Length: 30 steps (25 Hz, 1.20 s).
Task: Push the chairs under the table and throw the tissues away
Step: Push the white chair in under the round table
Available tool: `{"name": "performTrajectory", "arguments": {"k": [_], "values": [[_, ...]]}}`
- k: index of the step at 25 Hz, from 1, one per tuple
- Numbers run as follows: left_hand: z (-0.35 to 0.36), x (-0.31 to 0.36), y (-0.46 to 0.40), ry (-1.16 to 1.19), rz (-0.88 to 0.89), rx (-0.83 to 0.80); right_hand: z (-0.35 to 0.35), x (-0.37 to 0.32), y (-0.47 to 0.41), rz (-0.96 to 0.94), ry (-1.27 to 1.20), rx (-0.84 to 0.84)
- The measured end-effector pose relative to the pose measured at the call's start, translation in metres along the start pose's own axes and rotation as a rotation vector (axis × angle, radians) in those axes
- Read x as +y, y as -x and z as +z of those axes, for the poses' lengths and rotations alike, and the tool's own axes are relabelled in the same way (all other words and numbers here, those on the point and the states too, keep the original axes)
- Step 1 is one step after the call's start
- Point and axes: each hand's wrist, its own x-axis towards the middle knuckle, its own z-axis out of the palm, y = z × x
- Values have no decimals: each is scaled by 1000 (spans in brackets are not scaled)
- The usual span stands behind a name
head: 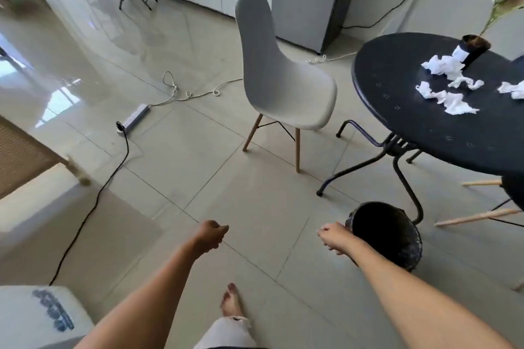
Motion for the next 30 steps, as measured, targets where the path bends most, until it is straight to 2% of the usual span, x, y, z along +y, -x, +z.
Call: {"name": "performTrajectory", "arguments": {"k": [3,7,15,22,27,30], "values": [[-62,-19,-18,27,-65,11,22,-79,-25,-31,-94,-43],[-142,-28,-45,34,-77,57,29,-184,-49,-68,-71,-82],[-270,-27,-140,31,-117,82,24,-331,-152,-63,54,-148],[-414,22,-240,1,-151,155,-18,-497,-244,-49,16,-137],[-504,64,-330,-22,-121,71,-44,-598,-309,-21,-53,-112],[-569,92,-398,-74,-66,52,-56,-655,-353,14,-185,-52]]}}
